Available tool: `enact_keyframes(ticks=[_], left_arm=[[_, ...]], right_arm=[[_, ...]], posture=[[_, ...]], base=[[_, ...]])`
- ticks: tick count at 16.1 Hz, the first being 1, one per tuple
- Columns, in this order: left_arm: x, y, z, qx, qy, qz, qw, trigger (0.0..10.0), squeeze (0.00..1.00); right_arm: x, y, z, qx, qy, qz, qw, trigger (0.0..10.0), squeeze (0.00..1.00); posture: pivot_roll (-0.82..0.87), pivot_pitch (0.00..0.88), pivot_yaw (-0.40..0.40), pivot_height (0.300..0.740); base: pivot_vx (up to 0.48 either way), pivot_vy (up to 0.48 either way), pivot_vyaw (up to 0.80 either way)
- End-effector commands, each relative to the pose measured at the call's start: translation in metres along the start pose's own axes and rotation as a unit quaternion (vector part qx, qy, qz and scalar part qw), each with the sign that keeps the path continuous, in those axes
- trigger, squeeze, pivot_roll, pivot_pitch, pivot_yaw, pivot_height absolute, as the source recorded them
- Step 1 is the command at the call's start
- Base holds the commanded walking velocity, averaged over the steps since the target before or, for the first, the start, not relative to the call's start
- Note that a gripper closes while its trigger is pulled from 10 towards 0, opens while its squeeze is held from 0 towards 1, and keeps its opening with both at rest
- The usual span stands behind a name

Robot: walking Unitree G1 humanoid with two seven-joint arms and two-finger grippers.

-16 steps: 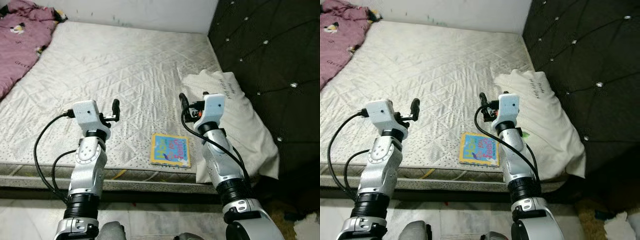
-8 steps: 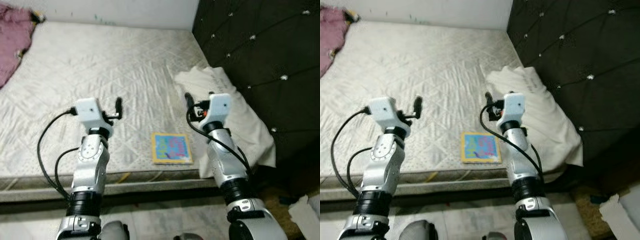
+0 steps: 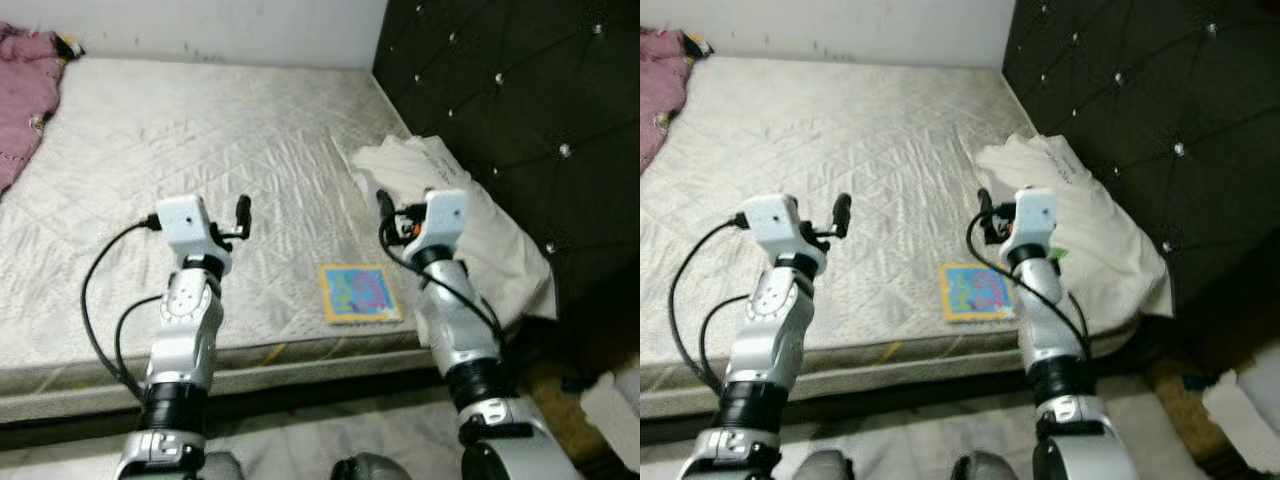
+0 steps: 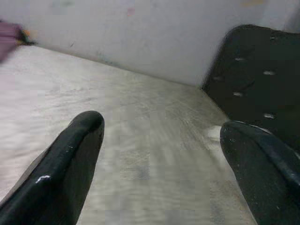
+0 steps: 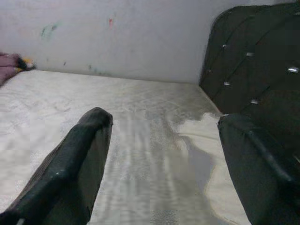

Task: Clean up the room

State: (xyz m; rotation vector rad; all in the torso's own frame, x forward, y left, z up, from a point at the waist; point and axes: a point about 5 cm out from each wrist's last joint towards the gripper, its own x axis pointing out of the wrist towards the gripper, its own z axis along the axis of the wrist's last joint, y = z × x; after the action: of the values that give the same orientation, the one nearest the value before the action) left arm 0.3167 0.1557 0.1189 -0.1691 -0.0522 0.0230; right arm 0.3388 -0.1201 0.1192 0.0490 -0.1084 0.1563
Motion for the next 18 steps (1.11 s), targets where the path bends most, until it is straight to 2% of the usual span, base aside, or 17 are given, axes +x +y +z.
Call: enact_keyframes(ticks=[1, 6, 17, 18], left_arm=[[0.0012, -0.0023, 0.0027, -0.002, -0.005, -0.002, 1.000, 10.0, 0.00], [0.0017, -0.0024, 0.0030, -0.003, -0.004, -0.001, 1.000, 10.0, 0.00], [0.0025, -0.0009, 0.0002, -0.008, 0.001, 0.005, 1.000, 10.0, 0.00], [0.0024, -0.0017, 0.0011, -0.009, -0.004, 0.003, 1.000, 10.0, 0.00]], right_arm=[[0.0031, 0.0009, 0.0055, -0.007, -0.007, 0.006, 1.000, 10.0, 0.00], [0.0039, 0.0011, 0.0055, -0.007, -0.005, 0.006, 1.000, 10.0, 0.00], [0.0065, 0.0014, 0.0063, -0.011, -0.005, 0.010, 1.000, 10.0, 0.00], [0.0066, 0.0012, 0.0064, -0.011, -0.005, 0.011, 1.000, 10.0, 0.00]], posture=[[0.03, 0.000, -0.094, 0.740], [0.02, 0.000, -0.094, 0.740], [0.02, 0.000, -0.097, 0.740], [0.02, 0.000, -0.097, 0.740]], base=[[0.000, 0.480, 0.00], [0.000, 0.480, -0.52], [0.000, 0.473, 0.00], [0.000, 0.000, 0.00]])
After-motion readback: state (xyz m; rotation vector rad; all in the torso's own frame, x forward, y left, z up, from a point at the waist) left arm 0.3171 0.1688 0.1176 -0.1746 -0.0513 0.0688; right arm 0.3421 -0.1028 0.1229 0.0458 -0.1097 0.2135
